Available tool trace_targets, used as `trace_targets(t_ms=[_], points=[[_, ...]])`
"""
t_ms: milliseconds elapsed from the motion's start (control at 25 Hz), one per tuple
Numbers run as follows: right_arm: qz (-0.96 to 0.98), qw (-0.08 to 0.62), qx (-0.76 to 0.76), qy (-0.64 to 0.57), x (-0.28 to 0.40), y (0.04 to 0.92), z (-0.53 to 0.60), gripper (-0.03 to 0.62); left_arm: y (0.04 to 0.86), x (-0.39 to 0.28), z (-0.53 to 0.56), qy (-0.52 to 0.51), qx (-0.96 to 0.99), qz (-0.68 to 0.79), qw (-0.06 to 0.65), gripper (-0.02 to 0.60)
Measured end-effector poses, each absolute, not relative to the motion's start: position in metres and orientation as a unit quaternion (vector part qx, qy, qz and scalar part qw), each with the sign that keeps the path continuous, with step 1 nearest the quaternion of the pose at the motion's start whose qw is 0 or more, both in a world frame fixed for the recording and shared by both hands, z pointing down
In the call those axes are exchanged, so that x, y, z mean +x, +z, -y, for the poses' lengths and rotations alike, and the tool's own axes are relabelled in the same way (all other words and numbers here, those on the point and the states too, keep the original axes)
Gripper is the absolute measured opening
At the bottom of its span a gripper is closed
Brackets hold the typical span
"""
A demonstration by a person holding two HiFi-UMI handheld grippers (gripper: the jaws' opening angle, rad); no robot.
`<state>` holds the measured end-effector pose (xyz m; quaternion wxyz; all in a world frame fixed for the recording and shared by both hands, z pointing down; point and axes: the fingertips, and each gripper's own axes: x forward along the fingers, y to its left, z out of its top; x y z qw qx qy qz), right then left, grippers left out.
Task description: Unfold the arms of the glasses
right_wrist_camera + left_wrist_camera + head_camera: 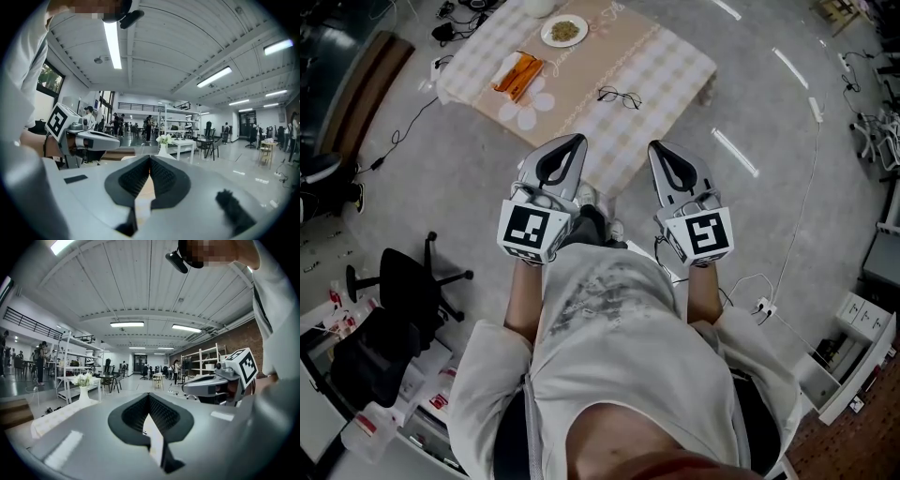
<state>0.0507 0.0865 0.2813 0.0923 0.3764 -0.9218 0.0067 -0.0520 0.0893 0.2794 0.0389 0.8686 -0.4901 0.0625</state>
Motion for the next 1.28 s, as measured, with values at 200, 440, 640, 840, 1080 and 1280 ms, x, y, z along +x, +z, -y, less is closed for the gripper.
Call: trace_targets(t_ms=[200,440,640,840,1080,1280], points=[[0.915,0.099,0.391,0.010,0.034,0.284,-0.053,0.017,0.285,-0.070,-0.053,0.061,0.875,0.478,0.049,0.009],[0.905,0.119,0.408,0.011,0.015,0.293,-0.019,0.017,0.296,-0.085,-0.013,0.062,0.890,0.450,0.050,0.009],[0.891,0.139,0.432,0.022,0.005,0.302,0.002,0.017,0.305,-0.092,0.010,0.069,0.913,0.401,0.032,0.009],[0.874,0.160,0.458,0.031,0.002,0.317,0.018,0.017,0.323,-0.093,0.026,0.091,0.929,0.357,0.018,0.009],[0.855,0.201,0.477,0.042,0.013,0.341,0.025,0.017,0.350,-0.088,0.040,0.118,0.939,0.322,0.016,0.009],[0.846,0.226,0.479,0.056,0.024,0.363,0.031,0.017,0.380,-0.077,0.047,0.154,0.940,0.304,0.015,0.009]])
